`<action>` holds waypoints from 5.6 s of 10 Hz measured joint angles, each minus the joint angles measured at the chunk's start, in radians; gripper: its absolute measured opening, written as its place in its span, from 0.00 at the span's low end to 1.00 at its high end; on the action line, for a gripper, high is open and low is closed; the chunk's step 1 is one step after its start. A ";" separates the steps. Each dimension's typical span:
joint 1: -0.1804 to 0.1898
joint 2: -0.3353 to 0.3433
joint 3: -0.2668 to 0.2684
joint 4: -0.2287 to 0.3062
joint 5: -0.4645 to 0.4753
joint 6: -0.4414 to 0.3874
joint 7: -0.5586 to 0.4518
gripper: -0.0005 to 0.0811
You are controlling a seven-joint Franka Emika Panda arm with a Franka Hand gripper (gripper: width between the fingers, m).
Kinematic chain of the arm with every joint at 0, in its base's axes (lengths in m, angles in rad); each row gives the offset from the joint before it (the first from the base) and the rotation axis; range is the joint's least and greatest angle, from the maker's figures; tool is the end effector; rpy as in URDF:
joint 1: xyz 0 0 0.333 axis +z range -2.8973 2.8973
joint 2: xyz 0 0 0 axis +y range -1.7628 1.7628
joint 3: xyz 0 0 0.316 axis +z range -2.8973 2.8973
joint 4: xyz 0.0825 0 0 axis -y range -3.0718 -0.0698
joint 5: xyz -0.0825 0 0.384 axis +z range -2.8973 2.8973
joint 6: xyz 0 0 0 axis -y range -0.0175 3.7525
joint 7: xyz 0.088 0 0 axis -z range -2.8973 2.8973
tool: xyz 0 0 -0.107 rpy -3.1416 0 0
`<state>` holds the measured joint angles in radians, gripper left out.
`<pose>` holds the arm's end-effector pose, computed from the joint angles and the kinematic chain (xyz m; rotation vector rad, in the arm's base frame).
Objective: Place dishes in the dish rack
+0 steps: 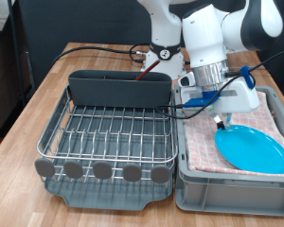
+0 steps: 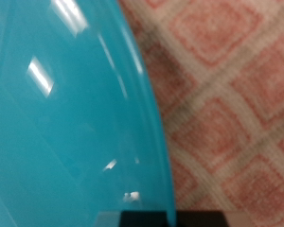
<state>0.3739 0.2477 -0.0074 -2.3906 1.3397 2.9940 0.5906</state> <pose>0.4791 0.1095 0.2265 -1.9194 1.8358 -0.0889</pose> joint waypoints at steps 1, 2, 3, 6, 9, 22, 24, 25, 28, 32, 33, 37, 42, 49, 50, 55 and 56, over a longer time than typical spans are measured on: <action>0.007 -0.007 -0.014 -0.010 -0.084 0.007 0.075 0.03; 0.022 -0.021 -0.040 -0.026 -0.190 0.010 0.172 0.03; 0.050 -0.043 -0.083 -0.048 -0.329 0.010 0.296 0.03; 0.145 -0.130 -0.254 -0.109 -0.809 -0.020 0.708 0.03; 0.150 -0.234 -0.345 -0.127 -1.201 -0.151 0.999 0.03; 0.015 -0.533 -0.414 -0.123 -1.621 -0.547 1.119 0.03; 0.009 -0.533 -0.412 -0.108 -1.676 -0.630 1.115 0.03; -0.004 -0.536 -0.413 -0.089 -1.732 -0.698 1.098 0.03; -0.052 -0.549 -0.438 -0.030 -1.892 -0.815 0.920 0.03; -0.059 -0.500 -0.514 0.079 -1.966 -0.803 0.598 0.03; -0.053 -0.463 -0.525 0.105 -1.965 -0.789 0.532 0.03; -0.053 -0.463 -0.520 0.104 -2.011 -0.765 0.532 0.03; -0.053 -0.420 -0.517 0.120 -2.081 -0.756 0.466 0.03; -0.054 -0.330 -0.536 0.147 -2.188 -0.716 0.448 0.03; -0.055 -0.319 -0.543 0.145 -2.205 -0.699 0.446 0.03; -0.067 -0.266 -0.593 0.099 -2.301 -0.580 0.447 0.03; -0.072 -0.254 -0.605 0.090 -2.320 -0.547 0.458 0.03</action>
<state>0.3016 -0.0058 -0.6126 -2.3004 -0.9803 2.4473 1.0487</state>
